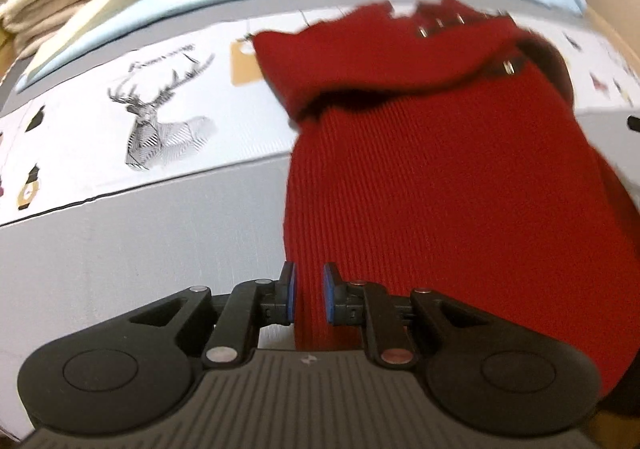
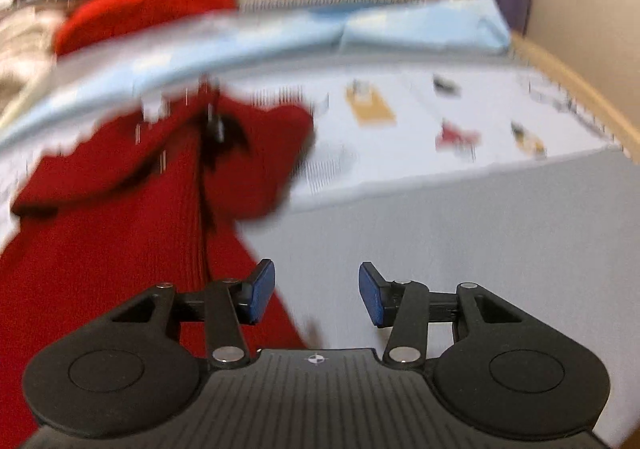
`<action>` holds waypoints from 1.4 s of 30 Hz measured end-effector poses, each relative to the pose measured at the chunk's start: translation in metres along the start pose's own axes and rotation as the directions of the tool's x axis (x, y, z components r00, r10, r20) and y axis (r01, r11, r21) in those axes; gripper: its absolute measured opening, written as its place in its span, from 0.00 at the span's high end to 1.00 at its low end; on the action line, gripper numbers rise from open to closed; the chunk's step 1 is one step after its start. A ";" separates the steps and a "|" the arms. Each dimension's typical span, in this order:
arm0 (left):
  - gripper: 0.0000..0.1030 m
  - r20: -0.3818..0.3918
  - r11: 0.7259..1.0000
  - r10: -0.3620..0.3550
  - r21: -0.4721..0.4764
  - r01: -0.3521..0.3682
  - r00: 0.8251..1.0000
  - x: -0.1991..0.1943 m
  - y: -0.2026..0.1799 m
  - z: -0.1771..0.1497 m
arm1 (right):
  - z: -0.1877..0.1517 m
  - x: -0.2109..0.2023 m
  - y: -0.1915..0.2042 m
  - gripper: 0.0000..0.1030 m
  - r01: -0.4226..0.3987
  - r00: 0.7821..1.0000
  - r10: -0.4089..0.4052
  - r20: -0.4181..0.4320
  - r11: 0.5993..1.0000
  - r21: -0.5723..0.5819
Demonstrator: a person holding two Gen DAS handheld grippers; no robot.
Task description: Fold small clothes
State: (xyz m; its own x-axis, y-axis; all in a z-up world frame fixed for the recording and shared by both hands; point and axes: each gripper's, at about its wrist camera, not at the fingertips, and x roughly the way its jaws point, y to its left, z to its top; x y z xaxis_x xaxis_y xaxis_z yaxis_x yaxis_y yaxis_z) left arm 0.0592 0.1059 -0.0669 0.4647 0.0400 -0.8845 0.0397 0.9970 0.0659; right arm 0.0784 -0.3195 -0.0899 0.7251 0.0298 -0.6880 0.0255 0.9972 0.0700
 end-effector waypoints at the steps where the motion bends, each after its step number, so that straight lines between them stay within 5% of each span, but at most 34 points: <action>1: 0.85 0.006 1.000 0.004 -0.012 -0.004 1.000 -0.004 -0.006 0.006 | 0.007 0.006 0.003 0.53 -0.001 1.000 0.002 0.030 1.000 -0.005; 11: 0.85 -0.013 1.000 0.017 -0.023 -0.018 1.000 0.009 -0.024 0.031 | 0.048 0.105 0.053 0.40 0.025 0.997 -0.012 0.072 0.983 -0.182; 18: 0.85 -0.043 0.999 0.044 -0.027 -0.046 0.998 0.023 -0.019 0.032 | 0.076 0.162 0.086 0.41 0.148 0.982 -0.077 0.172 0.880 -0.452; 19: 0.85 -0.045 0.998 0.048 -0.029 -0.050 0.998 0.024 -0.018 0.033 | 0.081 0.170 0.087 0.44 0.158 0.980 -0.079 0.182 0.865 -0.477; 22: 0.85 -0.048 0.998 0.055 -0.034 -0.057 0.997 0.028 -0.020 0.039 | 0.100 0.184 0.083 0.88 0.139 0.980 -0.049 0.192 0.862 -0.487; 24: 0.85 -0.046 0.998 0.054 -0.035 -0.056 0.997 0.030 -0.022 0.043 | 0.118 0.182 0.064 0.88 0.111 0.979 -0.033 0.201 0.913 -0.393; 26: 0.85 -0.040 0.998 0.052 -0.031 -0.054 0.998 0.031 -0.025 0.047 | 0.141 0.175 0.021 0.89 0.106 0.968 -0.061 0.242 0.978 -0.178; 28: 0.85 -0.040 0.998 0.051 -0.028 -0.052 0.998 0.032 -0.028 0.049 | 0.154 0.168 -0.034 0.89 0.122 0.948 -0.131 0.291 0.991 0.049; 30: 0.85 -0.041 0.999 0.045 -0.021 -0.046 0.998 0.033 -0.031 0.050 | 0.147 0.163 -0.101 0.89 0.194 0.908 -0.287 0.306 0.934 0.301; 32: 0.85 -0.045 0.999 0.039 -0.006 -0.039 0.998 0.035 -0.035 0.050 | 0.128 0.169 -0.162 0.87 0.287 0.890 -0.419 0.179 0.821 0.494; 35: 0.85 -0.046 1.000 0.030 0.012 -0.029 0.999 0.036 -0.039 0.050 | 0.079 0.191 -0.235 0.90 0.153 0.972 -0.234 0.024 0.705 0.693; 39: 0.85 -0.042 1.000 0.026 0.013 -0.026 0.999 0.036 -0.046 0.051 | 0.075 0.182 -0.245 0.86 0.095 0.974 -0.202 0.102 0.773 0.627; 42: 0.85 -0.040 1.000 0.021 0.017 -0.021 0.999 0.035 -0.050 0.051 | 0.072 0.171 -0.259 0.87 0.081 0.958 -0.246 0.149 0.728 0.681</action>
State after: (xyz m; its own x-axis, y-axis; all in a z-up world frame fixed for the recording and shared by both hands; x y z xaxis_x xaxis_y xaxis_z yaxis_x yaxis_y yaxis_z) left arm 0.1190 0.0545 -0.0774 0.4301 0.0637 -0.9005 0.0447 0.9948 0.0918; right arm 0.2457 -0.5776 -0.1735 0.7909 -0.2270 -0.5683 0.5458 0.6815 0.4874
